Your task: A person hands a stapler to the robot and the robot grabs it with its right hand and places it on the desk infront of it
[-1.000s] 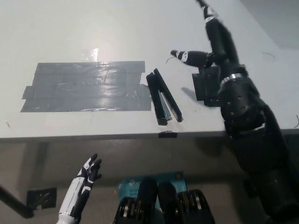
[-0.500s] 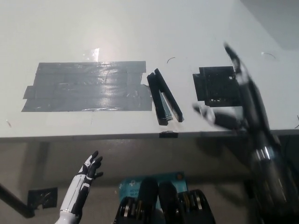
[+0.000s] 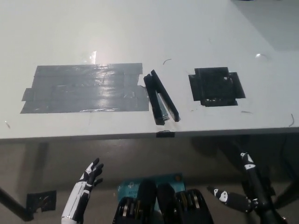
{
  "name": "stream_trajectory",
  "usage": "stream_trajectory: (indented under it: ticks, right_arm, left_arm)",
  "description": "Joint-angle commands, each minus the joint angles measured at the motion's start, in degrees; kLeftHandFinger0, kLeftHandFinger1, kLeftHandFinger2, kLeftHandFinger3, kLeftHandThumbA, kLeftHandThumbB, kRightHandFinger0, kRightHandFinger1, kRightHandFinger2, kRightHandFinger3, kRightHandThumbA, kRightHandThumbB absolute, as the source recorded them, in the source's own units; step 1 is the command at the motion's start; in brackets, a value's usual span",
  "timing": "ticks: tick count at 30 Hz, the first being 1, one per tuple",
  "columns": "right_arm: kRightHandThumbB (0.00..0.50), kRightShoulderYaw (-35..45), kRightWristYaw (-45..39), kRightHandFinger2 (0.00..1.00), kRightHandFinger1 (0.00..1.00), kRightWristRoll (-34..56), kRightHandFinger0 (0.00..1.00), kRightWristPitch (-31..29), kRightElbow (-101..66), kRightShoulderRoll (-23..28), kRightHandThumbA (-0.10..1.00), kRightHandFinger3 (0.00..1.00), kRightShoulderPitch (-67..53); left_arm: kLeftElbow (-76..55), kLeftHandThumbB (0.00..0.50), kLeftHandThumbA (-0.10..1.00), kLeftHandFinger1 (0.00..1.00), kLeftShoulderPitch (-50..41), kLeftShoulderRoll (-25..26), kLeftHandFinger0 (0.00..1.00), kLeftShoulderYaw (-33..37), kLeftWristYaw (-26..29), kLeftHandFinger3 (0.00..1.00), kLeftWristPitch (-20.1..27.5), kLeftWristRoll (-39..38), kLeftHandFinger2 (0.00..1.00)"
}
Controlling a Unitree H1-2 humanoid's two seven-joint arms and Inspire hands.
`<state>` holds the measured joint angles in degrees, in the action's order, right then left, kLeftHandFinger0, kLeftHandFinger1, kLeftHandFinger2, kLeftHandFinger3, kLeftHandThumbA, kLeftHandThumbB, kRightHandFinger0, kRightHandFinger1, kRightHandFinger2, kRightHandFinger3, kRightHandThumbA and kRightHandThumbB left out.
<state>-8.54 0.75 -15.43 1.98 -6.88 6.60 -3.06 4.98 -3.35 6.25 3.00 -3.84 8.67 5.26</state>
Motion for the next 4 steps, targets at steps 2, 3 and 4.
stream_trajectory:
  ticks: [2, 3, 4]
  right_arm:
    - [0.167, -0.3, -0.8, 1.0, 1.0, 1.8, 1.0, -5.9, 1.8, 0.2, 0.92, 1.0, 0.9]
    - [0.159, -0.5, -0.9, 1.0, 1.0, 1.5, 1.0, -6.4, 2.7, 0.4, 0.92, 1.0, 0.9]
    - [0.159, -0.5, -0.9, 1.0, 1.0, 1.5, 1.0, -6.4, 2.7, 0.4, 0.92, 1.0, 0.9]
  left_arm:
    - [-1.3, 0.483, 1.0, 1.0, -0.6, 0.4, 1.0, 0.2, 0.0, 1.0, 2.8, 0.3, 1.0]
    - [-1.4, 0.481, 1.0, 1.0, -0.8, 0.5, 1.0, 0.1, 0.4, 1.0, 3.0, 0.8, 1.0]
    - [-1.4, 0.481, 1.0, 1.0, -0.8, 0.5, 1.0, 0.1, 0.4, 1.0, 3.0, 0.8, 1.0]
